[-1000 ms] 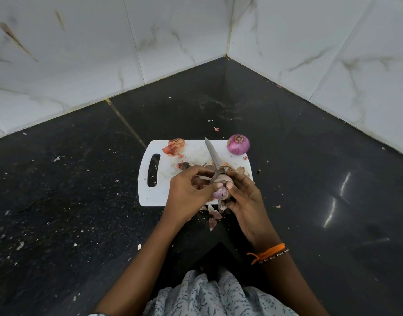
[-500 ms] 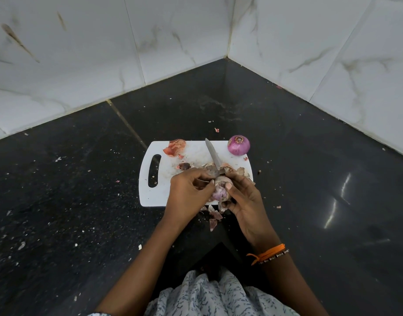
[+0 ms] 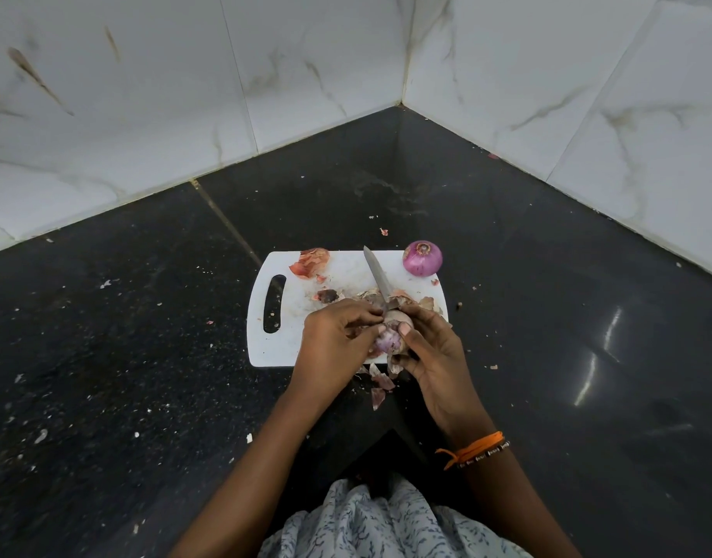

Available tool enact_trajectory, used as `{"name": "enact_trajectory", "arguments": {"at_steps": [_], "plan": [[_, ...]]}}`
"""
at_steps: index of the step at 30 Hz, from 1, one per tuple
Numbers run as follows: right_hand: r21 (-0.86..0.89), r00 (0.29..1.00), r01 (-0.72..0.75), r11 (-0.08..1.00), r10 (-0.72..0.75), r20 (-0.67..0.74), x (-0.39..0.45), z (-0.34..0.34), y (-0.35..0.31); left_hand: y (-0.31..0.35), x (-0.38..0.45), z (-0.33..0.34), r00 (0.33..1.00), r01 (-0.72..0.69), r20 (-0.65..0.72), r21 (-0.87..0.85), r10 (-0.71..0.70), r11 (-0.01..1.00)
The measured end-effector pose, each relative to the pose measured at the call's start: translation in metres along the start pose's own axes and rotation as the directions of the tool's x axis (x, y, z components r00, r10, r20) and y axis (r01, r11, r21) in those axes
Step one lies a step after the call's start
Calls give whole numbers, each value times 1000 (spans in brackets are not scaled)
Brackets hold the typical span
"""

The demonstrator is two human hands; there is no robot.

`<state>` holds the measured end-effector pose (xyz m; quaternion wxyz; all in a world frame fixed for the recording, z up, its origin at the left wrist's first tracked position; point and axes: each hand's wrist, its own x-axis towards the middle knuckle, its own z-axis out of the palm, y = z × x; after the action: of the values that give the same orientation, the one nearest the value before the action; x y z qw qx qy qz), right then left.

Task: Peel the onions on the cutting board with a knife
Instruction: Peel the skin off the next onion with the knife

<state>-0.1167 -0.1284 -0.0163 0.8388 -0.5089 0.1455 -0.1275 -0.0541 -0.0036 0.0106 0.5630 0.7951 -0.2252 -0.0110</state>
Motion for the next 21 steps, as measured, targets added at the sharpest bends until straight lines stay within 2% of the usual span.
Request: {"name": "enact_trajectory", "arguments": {"at_steps": [7,13,21], "plan": [[-51,1000,14,999,-15,-15,0,-1,-1,-1,0,1,998,-55,-4,67,55,996],[-120,999,14,993,-18,-32,1,-2,1,-2,1,1,1000,-31,7,59,30,998],[-95,1000,4,996,-6,-28,1,-2,1,-2,-1,1,995,-90,66,186,78,978]]}}
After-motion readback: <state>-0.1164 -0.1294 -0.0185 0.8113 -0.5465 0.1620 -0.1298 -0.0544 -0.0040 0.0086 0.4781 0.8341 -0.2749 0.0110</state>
